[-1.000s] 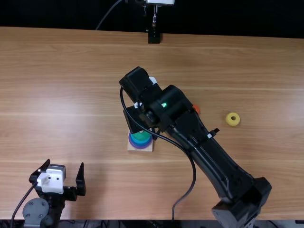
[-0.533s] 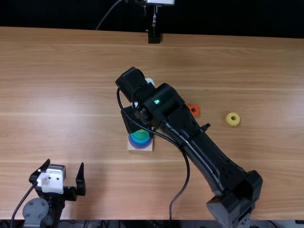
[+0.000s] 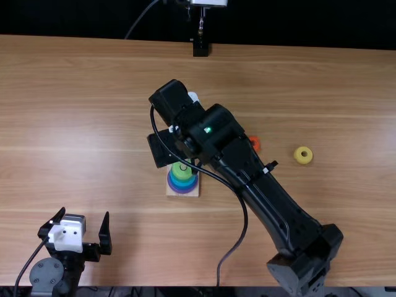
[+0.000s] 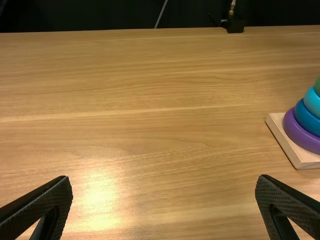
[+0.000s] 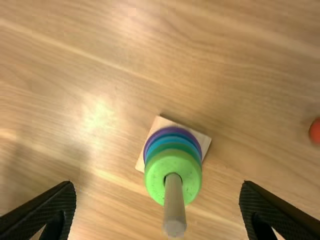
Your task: Build the Hanoi tower: stack the rings onto the peg from bottom to top in this color order: purple, dark blue, light blue, dark green, light green, yellow, orange.
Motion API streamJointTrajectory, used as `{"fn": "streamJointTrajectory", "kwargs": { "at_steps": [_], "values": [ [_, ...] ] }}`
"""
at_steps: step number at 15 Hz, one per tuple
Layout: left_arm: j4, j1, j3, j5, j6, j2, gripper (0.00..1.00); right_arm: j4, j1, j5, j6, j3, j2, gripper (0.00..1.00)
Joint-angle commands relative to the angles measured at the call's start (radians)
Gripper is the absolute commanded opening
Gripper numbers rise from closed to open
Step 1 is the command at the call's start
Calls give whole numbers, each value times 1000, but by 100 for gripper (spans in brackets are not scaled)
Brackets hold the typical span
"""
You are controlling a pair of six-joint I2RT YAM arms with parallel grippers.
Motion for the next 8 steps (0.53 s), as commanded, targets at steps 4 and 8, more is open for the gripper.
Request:
{"fn": "streamJointTrajectory", "kwargs": {
  "at_steps": [4,8],
  "values": [
    [-39,10,-116,26,12,-12,100,-54,-132,4,0,23,5,100],
    [-39,10,-116,24,12,-12,100,-56,-288,4,-9,3,2,100]
  ]
}}
